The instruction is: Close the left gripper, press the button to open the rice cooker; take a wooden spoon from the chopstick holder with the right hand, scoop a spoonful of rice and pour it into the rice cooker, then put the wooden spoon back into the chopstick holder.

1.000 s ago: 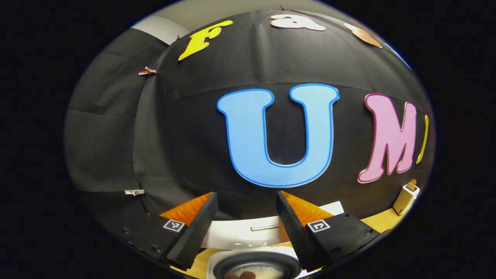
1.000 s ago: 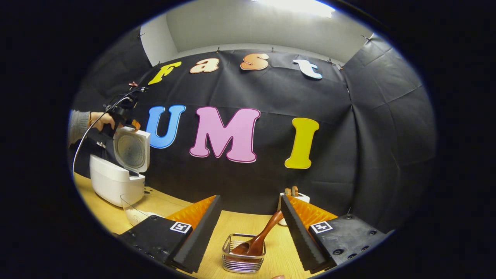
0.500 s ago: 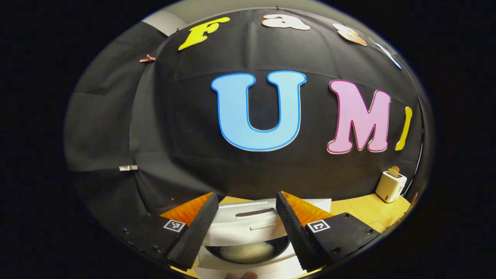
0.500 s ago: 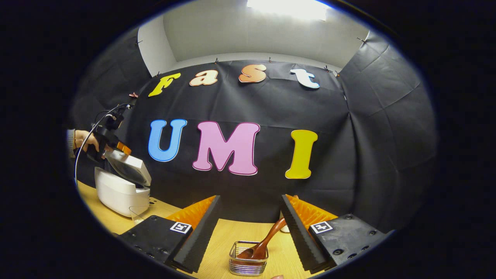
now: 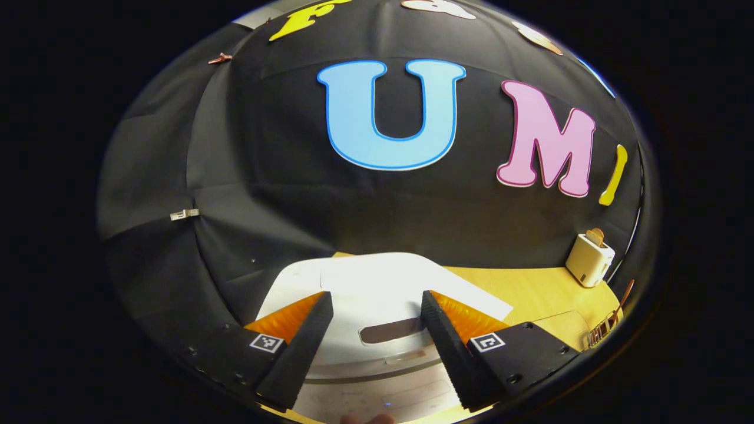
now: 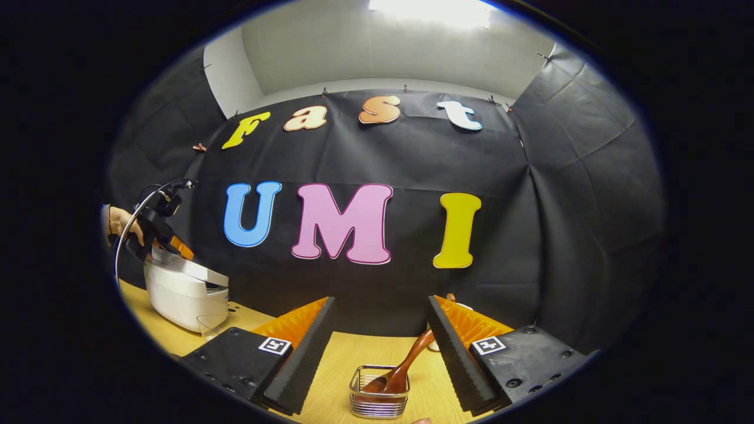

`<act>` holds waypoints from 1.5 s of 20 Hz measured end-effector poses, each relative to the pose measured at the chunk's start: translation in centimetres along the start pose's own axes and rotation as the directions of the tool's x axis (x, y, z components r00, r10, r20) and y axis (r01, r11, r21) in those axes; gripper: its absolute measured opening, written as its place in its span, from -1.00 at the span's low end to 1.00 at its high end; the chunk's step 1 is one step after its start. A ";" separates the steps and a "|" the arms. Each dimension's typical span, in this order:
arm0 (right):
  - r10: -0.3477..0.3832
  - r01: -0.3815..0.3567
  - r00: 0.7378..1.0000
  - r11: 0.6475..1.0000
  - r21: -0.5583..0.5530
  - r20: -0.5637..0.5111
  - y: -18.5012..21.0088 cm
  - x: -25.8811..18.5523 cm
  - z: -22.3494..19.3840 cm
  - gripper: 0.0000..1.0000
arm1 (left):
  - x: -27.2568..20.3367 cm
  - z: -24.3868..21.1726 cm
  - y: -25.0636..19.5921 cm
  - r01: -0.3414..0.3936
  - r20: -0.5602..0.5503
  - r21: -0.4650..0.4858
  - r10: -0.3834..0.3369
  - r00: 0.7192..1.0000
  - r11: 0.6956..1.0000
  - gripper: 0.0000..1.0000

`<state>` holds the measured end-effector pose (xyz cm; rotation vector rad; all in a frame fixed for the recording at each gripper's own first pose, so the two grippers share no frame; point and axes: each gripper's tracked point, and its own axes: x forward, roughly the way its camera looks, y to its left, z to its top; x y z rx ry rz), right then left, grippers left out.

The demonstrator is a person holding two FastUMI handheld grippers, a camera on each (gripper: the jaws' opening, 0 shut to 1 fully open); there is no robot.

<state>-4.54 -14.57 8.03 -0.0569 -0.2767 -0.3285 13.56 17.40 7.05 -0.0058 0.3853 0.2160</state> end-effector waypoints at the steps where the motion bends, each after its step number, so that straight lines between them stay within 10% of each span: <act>1: 0.004 -0.004 1.000 1.000 0.007 -0.005 0.1 0.1 -0.2 0.90 | 0.1 -0.5 -0.1 -0.001 -0.012 0.005 0.001 1.000 1.000 0.99; 20: 0.029 -0.029 1.000 1.000 0.010 -0.008 1.1 -0.1 0.0 0.90 | -1.4 -0.8 -0.9 -0.004 0.114 0.030 0.000 0.993 1.000 0.96; 30: 0.105 -0.105 0.994 0.994 -0.013 -0.045 4.6 -0.5 -0.8 0.92 | -12.3 -0.5 -6.8 0.119 0.497 -0.009 -0.099 0.862 0.993 0.93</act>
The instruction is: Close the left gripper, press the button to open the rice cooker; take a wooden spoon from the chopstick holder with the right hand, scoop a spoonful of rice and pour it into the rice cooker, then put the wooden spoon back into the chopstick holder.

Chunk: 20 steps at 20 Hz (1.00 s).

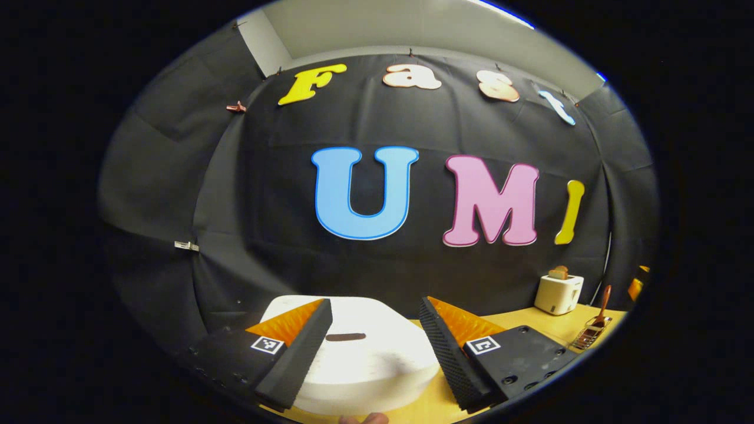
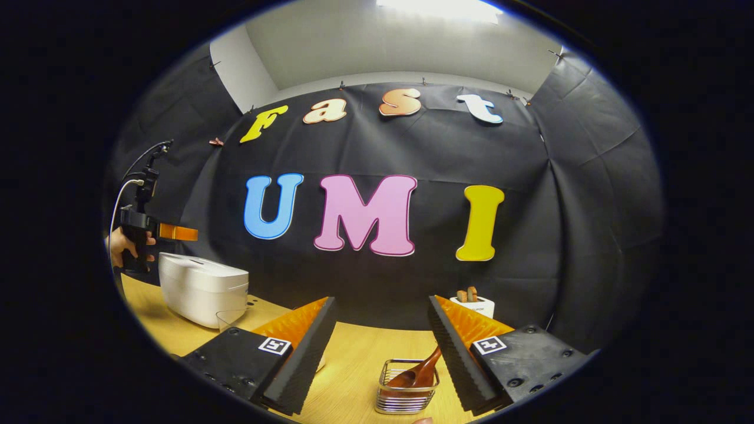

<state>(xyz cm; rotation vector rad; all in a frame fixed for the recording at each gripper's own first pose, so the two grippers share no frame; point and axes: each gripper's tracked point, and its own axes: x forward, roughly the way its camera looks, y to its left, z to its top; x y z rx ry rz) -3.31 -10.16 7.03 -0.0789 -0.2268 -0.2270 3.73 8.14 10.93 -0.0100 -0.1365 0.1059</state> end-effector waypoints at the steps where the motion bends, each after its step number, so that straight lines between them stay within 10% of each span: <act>1: 0.008 -0.008 1.000 1.000 -0.003 -0.003 0.4 -0.1 0.0 0.92 | -0.8 -0.7 -0.9 0.008 -0.003 -0.012 -0.008 1.000 1.000 0.90; 20: 0.099 -0.099 0.993 0.995 0.007 -0.068 4.4 -0.6 -1.9 0.92 | -6.7 -5.7 -6.8 0.133 -0.014 -0.021 -0.133 0.991 0.991 0.91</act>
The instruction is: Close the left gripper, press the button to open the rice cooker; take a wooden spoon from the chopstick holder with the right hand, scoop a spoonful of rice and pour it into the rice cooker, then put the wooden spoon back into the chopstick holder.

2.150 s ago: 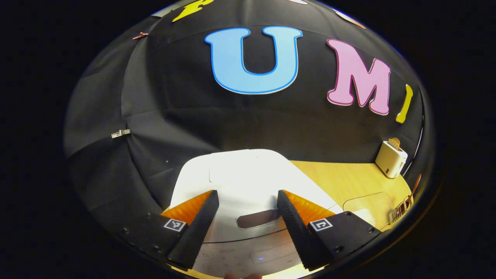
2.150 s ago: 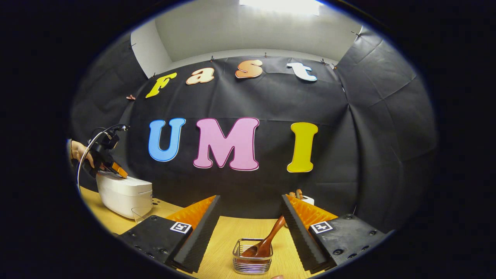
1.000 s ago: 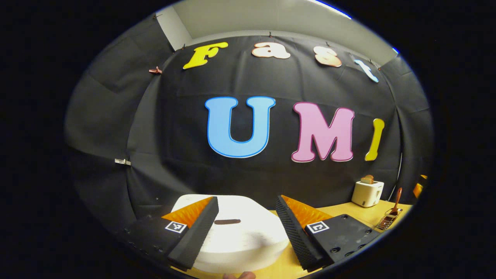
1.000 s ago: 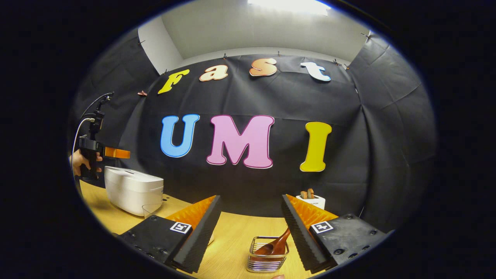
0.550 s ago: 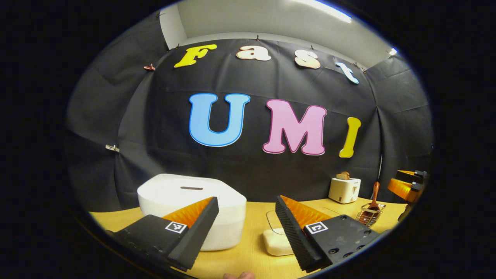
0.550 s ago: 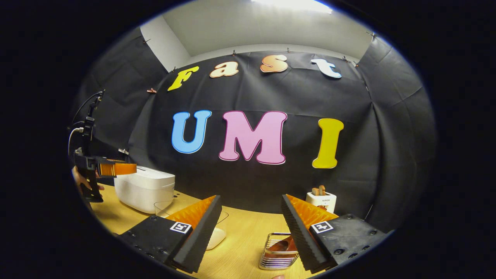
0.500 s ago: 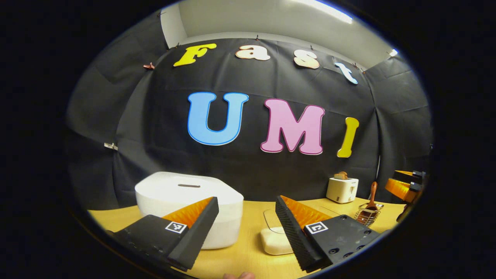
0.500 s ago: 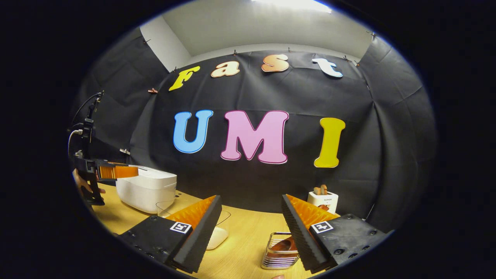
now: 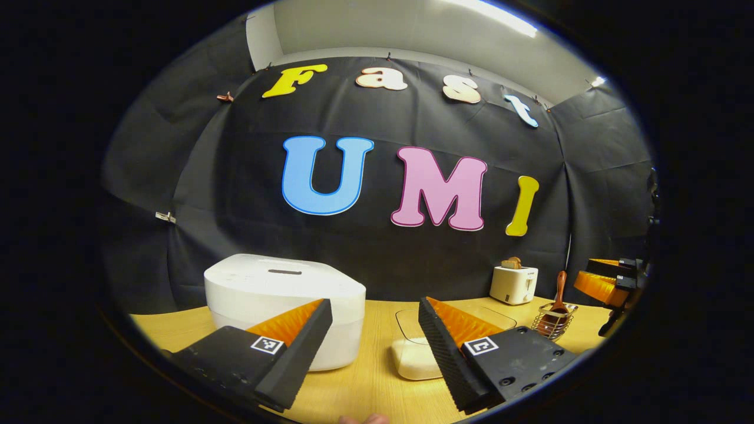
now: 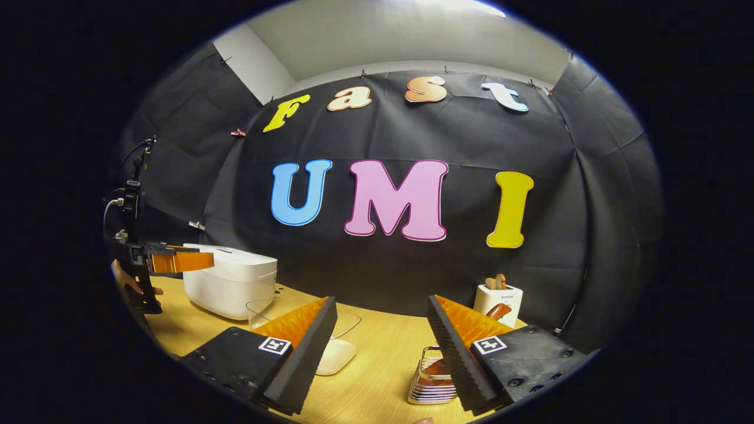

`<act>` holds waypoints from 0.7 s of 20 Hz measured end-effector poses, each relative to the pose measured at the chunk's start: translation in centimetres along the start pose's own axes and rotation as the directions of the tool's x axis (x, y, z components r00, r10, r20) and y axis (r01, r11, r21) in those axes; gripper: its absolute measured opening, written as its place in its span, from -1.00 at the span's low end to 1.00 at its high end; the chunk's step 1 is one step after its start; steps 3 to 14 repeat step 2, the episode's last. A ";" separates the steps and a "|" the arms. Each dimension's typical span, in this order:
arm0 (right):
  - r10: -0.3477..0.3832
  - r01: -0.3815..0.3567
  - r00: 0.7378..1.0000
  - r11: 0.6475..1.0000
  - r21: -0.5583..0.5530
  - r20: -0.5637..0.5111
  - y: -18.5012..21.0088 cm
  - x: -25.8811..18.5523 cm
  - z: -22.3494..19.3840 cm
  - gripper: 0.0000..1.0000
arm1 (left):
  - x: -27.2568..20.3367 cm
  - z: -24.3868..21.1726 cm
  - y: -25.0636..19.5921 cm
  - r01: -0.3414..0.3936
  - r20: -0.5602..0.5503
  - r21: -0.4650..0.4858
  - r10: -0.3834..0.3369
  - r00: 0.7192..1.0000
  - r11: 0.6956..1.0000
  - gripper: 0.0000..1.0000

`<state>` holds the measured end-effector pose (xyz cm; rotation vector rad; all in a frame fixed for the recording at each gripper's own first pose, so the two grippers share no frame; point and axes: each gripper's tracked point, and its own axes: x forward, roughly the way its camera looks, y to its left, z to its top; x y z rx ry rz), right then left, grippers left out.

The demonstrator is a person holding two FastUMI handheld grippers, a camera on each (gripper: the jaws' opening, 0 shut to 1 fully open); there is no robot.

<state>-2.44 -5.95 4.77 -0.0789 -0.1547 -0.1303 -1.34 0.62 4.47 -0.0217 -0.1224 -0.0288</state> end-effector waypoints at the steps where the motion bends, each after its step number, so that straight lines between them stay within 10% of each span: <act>1: -0.001 0.001 1.000 1.000 -0.001 0.000 0.1 0.1 -0.1 0.92 | -0.1 0.3 0.0 0.002 0.007 -0.001 -0.002 1.000 1.000 0.91; 14: 0.003 -0.003 1.000 1.000 -0.002 -0.004 0.3 0.1 -0.3 0.92 | -0.2 0.4 -0.1 0.007 0.013 -0.007 -0.007 1.000 1.000 0.91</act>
